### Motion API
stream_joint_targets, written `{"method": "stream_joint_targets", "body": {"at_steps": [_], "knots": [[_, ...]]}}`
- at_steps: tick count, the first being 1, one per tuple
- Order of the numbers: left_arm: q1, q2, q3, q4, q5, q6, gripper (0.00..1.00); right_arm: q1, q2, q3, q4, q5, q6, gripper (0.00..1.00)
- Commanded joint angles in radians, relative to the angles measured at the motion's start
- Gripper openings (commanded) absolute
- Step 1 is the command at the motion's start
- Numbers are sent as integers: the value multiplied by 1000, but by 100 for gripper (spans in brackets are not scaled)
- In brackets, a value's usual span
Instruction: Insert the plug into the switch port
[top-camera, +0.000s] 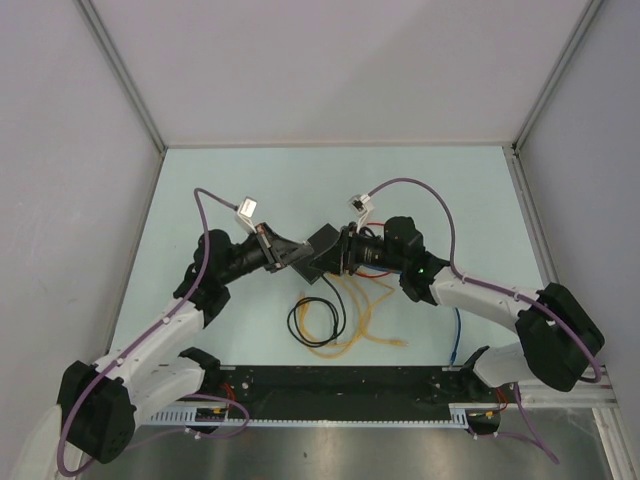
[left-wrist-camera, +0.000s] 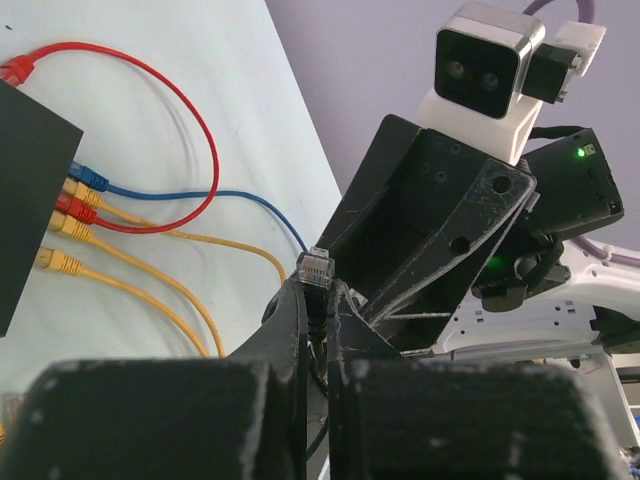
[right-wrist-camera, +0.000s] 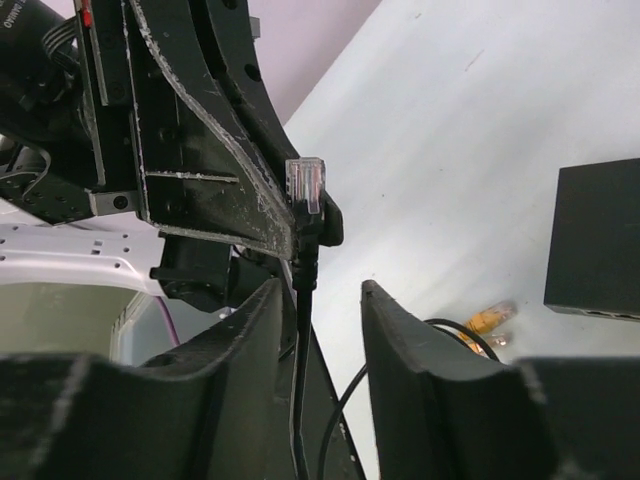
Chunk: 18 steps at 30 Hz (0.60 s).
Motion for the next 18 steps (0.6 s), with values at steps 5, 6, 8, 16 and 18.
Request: {"method": "stream_joint_targets", "body": {"at_steps": [5,6,8,16,18], "knots": [[-9,-22,-22,86,38,-13,0,-13,11,-4,136,-51,50,32],[-9,-22,-28,89,40,-15,0,-16,12,-4,148,-55,60,29],[-9,-21,-33,101,46,-18,0,-21,14,-6,152,-63,68,24],[-9,-25,-45,147,52,-28,0,-18,28,-6,109,-88,50,0],[-9,-24,-51,172,57,-35,0,-9,32,-6,109,-95,51,0]]}}
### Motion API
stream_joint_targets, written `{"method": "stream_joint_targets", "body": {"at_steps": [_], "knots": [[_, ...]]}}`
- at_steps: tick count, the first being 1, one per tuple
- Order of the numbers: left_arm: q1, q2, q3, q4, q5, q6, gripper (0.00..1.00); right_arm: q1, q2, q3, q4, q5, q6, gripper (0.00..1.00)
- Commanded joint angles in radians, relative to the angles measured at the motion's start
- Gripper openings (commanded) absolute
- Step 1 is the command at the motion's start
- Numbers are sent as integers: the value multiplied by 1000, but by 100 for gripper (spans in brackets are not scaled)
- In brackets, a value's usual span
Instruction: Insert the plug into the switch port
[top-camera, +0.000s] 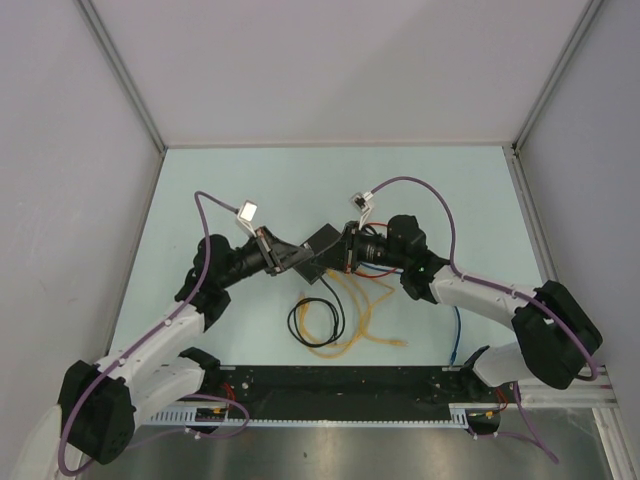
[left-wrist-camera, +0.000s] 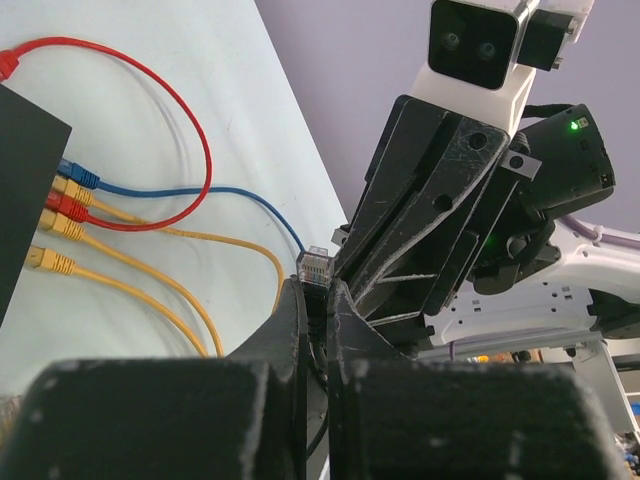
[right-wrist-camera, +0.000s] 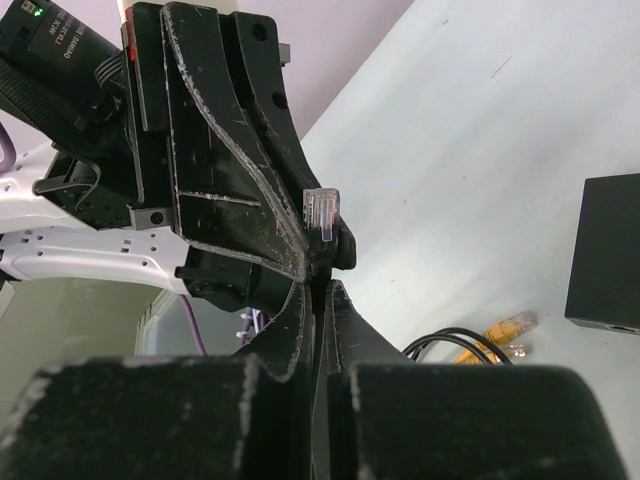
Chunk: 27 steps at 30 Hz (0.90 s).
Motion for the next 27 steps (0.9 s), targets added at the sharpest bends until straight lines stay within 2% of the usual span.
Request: {"method": "stream_joint_targets", "body": {"at_steps": [1,3,5,8,10,14,17,18,19,21,22,24,25,27], "knots": [[-6,-16,-9,105,35,-30,0,15,17,1,32,-30,-4,0],[-6,-11,-10,118,35,-35,0,23,22,1,46,-37,1,2],[-7,-8,-13,126,39,-41,0,26,36,1,61,-45,12,12],[-7,-11,-13,129,41,-43,0,31,45,3,68,-45,10,13],[-7,-11,-13,129,44,-43,0,31,45,1,72,-48,10,12],[-7,-12,-20,134,47,-43,0,26,48,1,91,-60,16,0],[-7,-9,-21,135,47,-43,4,26,48,3,92,-71,10,0],[-7,-6,-20,134,45,-40,9,27,43,3,88,-73,-4,0],[-6,-8,-20,123,38,-34,22,27,39,3,77,-70,-17,0],[-4,-14,3,82,27,14,37,31,16,3,8,-51,-77,0],[-1,-17,17,19,21,38,50,37,2,3,-24,-18,-109,0],[10,-26,74,-106,-7,118,60,49,-35,3,-144,56,-171,0],[14,-28,95,-149,-22,149,70,57,-46,3,-220,82,-233,0],[31,-32,161,-243,-82,234,78,83,-79,3,-300,145,-289,0]]}}
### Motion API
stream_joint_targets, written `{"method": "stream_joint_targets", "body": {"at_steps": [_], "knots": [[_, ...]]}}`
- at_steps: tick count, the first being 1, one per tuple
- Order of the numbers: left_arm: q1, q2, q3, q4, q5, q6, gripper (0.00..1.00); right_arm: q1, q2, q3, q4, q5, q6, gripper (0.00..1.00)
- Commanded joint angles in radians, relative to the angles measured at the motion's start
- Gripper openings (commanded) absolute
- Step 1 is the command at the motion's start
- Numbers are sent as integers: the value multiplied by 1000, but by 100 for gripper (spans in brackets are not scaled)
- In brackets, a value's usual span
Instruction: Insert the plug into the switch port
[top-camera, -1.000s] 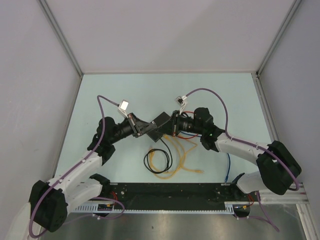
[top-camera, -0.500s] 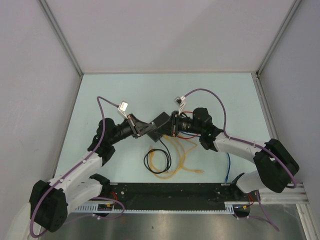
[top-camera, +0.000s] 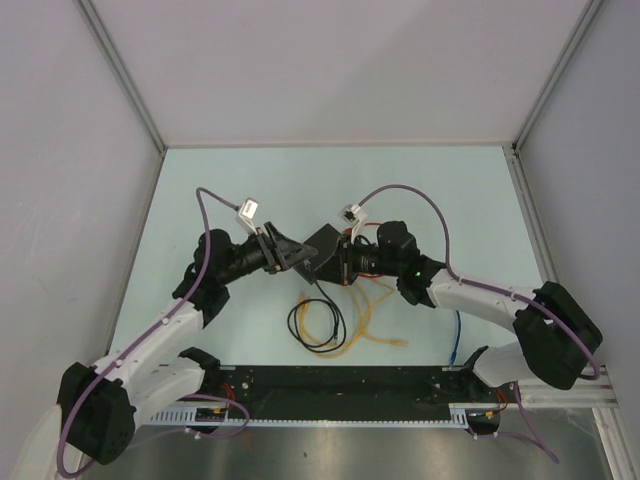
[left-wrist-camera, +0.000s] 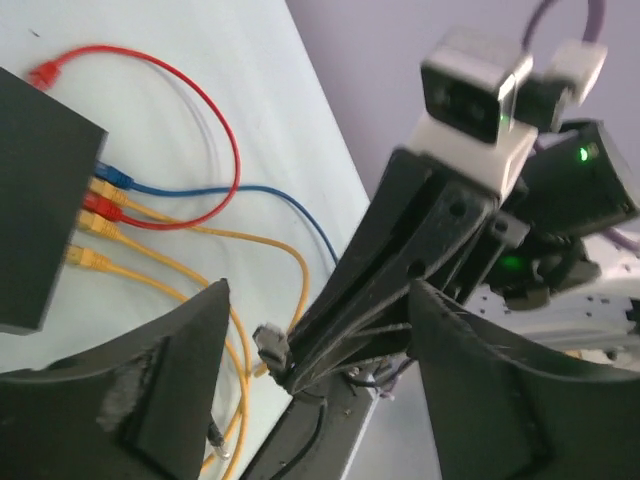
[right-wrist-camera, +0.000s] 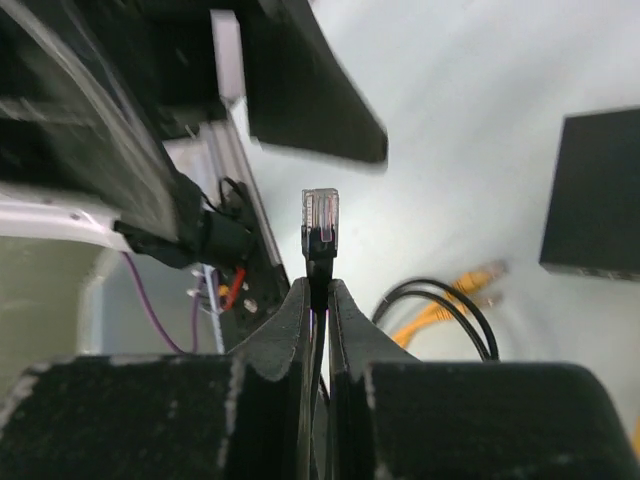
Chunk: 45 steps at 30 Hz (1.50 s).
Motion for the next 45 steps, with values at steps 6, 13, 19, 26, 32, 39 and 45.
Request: {"method": "stream_joint_targets", "body": {"at_steps": [6,13,19,26,32,39,45], "knots": [[42,-7,268,-512,-332,358,95,159,-123,11,-432,444,-351,0],[74,163,346,-591,-367,465,94,274,4,94,-620,810,-466,0],[76,422,490,-651,-356,579,94,332,182,183,-641,920,-545,0],[76,674,635,-709,-367,649,93,331,297,256,-616,915,-575,0],[76,774,675,-712,-334,674,90,308,363,312,-613,894,-589,0],[76,812,649,-698,-282,677,88,283,421,361,-640,889,-591,0],[76,838,652,-700,-242,674,88,265,449,381,-659,889,-591,0]]}}
